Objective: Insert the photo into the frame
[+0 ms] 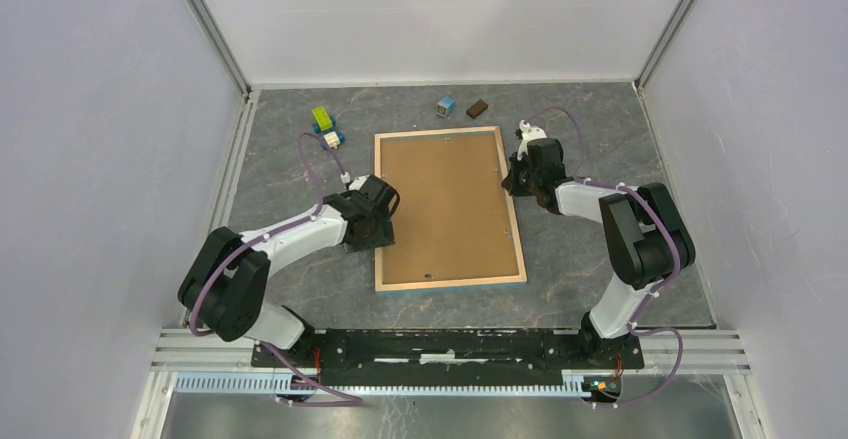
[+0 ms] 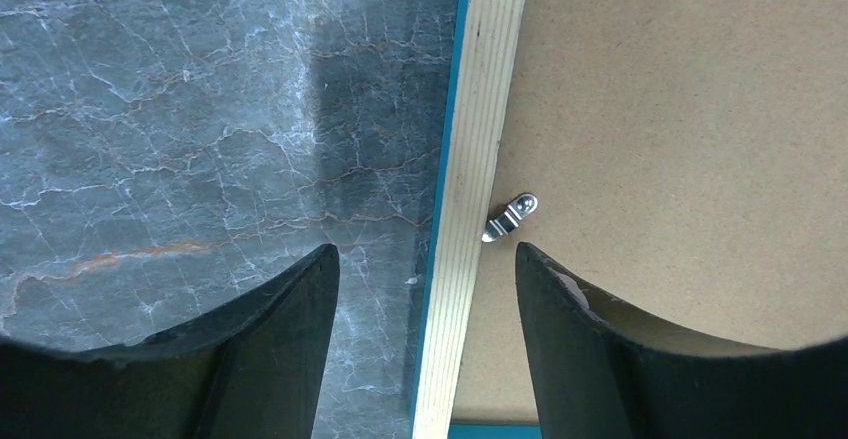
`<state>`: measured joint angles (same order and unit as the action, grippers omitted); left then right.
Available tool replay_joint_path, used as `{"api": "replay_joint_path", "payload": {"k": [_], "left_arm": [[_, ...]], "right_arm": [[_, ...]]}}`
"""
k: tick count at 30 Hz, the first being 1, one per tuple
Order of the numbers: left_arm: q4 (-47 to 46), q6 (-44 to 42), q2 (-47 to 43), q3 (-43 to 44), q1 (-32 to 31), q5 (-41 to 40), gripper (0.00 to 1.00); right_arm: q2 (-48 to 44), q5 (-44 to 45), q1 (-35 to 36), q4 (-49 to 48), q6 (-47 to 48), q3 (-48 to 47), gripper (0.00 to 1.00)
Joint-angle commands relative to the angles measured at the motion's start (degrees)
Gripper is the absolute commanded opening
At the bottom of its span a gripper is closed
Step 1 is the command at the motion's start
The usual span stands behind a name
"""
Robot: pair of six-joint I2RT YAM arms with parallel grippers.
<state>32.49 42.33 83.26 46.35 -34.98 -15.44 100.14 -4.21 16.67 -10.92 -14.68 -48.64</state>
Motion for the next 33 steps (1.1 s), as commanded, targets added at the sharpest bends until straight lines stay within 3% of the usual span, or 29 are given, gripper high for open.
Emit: {"api": "replay_joint_path", "payload": {"k": [1,27,33], "left_arm": [[-2.1,-1.1,1.7,0.1,0.2,0.1,0.72],[-1.7,-0.8,3.7,1.3,0.2,-4.9,0.48],[0.7,-1.4,-0.2,0.6,0.2,-2.2,0.62]], "right_arm": [[2.8,-4.5,1.2,7.6,1.8,1.4,0.00],[2.9,-5.1,1.2,7.5,1.7,1.4,0.00],[3.1,-5.0,1.1,7.5,1.7,1.4,0.00]]}}
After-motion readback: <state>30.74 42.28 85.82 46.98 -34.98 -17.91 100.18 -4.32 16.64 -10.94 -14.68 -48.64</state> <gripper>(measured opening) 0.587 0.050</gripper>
